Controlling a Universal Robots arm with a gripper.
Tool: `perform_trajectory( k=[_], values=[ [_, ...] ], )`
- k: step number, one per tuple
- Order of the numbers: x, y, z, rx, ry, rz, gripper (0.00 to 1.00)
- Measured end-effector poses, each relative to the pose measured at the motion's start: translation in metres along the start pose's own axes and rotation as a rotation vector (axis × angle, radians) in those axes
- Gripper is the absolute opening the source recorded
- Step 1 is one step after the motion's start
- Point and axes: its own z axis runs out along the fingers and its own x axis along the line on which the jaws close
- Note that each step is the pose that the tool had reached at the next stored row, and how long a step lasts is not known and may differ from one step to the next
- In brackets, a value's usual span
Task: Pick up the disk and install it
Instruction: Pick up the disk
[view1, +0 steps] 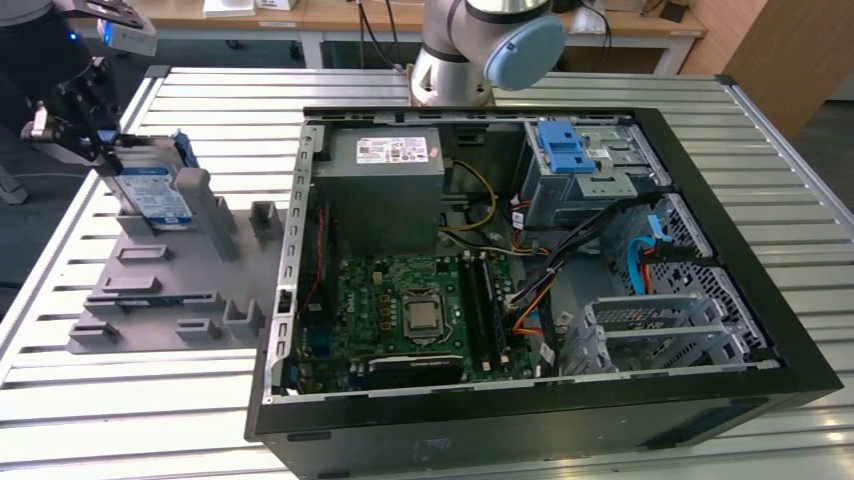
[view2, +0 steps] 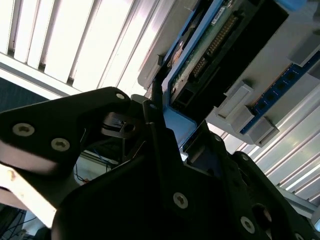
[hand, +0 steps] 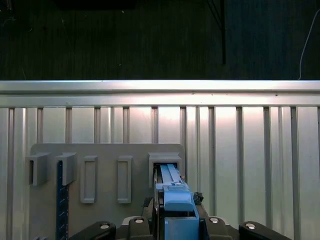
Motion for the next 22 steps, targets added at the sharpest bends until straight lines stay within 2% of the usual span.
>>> perform_trajectory(
  k=[1, 3, 4, 7, 9, 10, 13, 14, 22],
  values=[
    [0.0, 0.0, 0.0, 0.0, 0.0, 0.0, 0.43],
    [0.0, 0.0, 0.0, -0.0001, 0.0001, 0.0, 0.43],
    [0.0, 0.0, -0.0001, -0.0001, 0.0002, 0.0, 0.5],
    [0.0, 0.0, -0.0001, -0.0002, 0.0002, 0.0, 0.5],
    [0.0, 0.0, -0.0001, -0.0001, 0.0002, 0.0, 0.48],
    [0.0, 0.0, -0.0001, -0.0002, 0.0002, 0.0, 0.42],
    [0.0, 0.0, -0.0001, -0.0003, 0.0003, 0.0, 0.4],
    [0.0, 0.0, -0.0001, -0.0003, 0.0002, 0.0, 0.36],
    [0.0, 0.0, -0.0001, -0.0002, 0.0002, -0.001, 0.36]
  ],
)
